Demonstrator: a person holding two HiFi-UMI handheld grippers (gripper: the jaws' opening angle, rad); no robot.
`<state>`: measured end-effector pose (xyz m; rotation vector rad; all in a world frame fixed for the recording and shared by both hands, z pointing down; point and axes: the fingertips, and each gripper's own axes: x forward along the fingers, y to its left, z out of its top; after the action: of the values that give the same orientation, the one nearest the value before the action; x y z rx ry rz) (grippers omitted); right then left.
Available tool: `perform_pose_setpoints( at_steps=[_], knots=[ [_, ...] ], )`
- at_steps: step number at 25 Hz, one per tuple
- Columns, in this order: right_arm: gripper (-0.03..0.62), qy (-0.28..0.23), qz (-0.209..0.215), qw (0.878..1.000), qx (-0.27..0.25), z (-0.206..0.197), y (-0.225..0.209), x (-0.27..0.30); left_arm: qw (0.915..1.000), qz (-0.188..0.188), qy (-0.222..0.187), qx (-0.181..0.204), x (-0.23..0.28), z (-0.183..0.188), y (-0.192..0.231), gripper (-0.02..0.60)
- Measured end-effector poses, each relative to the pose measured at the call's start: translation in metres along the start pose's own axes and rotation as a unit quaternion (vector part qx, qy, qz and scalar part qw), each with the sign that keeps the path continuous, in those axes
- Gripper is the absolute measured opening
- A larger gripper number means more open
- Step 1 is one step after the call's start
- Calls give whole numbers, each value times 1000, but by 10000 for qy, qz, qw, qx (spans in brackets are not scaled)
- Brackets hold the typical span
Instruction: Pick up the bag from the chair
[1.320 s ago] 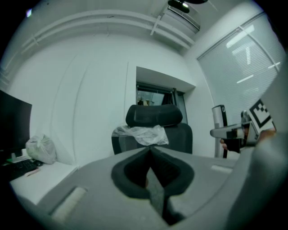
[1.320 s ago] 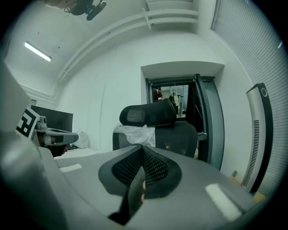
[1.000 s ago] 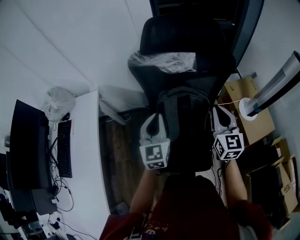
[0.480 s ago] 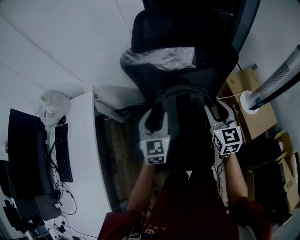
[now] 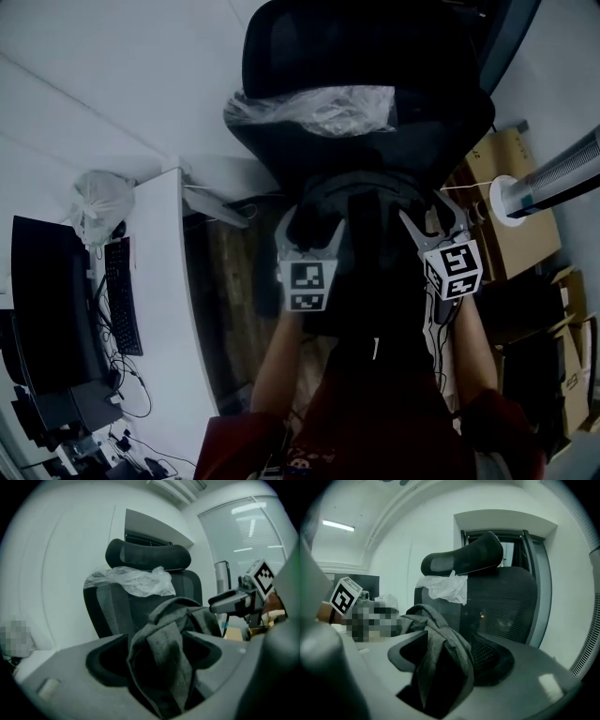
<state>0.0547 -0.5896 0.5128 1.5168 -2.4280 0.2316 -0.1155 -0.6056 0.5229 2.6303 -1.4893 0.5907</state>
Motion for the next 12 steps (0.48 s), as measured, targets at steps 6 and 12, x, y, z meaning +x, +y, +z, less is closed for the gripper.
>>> perform_pose_setpoints(
  at_steps=[6,12],
  knots=[
    [296,256,353,9990,126,-25,-3,27,9995,-157,208,-173,28,-18,7,388],
    [295,286,657,9969,316,-33,-7,46,9988,-307,165,-350,47,-23,13,385]
  ],
)
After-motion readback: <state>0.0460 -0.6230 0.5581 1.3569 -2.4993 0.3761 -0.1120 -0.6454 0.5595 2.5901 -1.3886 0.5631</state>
